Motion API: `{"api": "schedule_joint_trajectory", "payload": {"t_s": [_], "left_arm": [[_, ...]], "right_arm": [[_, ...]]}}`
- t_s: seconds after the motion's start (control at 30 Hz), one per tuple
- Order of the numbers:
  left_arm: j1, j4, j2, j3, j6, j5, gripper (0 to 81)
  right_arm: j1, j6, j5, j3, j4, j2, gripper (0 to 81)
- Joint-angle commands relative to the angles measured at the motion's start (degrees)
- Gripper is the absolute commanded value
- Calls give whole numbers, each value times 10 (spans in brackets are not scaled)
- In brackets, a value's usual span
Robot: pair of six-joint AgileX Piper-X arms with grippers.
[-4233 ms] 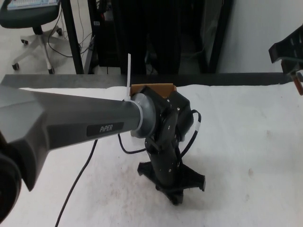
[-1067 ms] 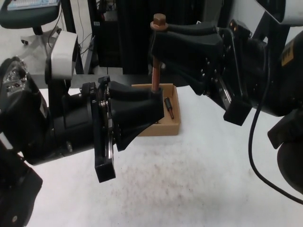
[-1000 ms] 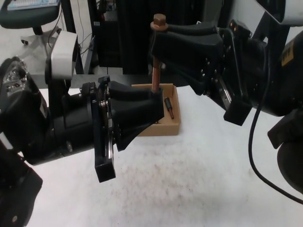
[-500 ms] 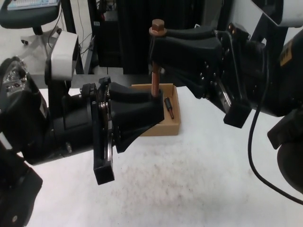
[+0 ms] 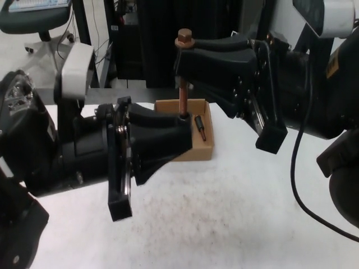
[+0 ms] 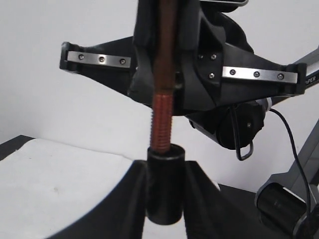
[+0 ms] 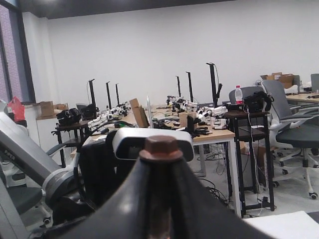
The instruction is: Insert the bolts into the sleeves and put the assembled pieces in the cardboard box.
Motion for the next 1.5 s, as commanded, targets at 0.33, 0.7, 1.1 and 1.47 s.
{"api": "schedule_joint_trajectory", "payload": {"t_s": [0.33, 0.7, 1.1, 1.47], "left_arm": [[23, -45, -7, -5, -23, 6, 3], [23, -45, -7, -5, -40, 6, 3], [23, -44, -7, -9, -68, 20, 3], [23, -44, -7, -9, -67, 23, 3]], "right_arm": [[-2, -1, -6, 0, 7, 2, 8], [0, -1, -15, 0, 7, 2, 8], [1, 0, -59, 0, 7, 2, 1], [1, 26, -53, 0, 24, 2, 370]]}}
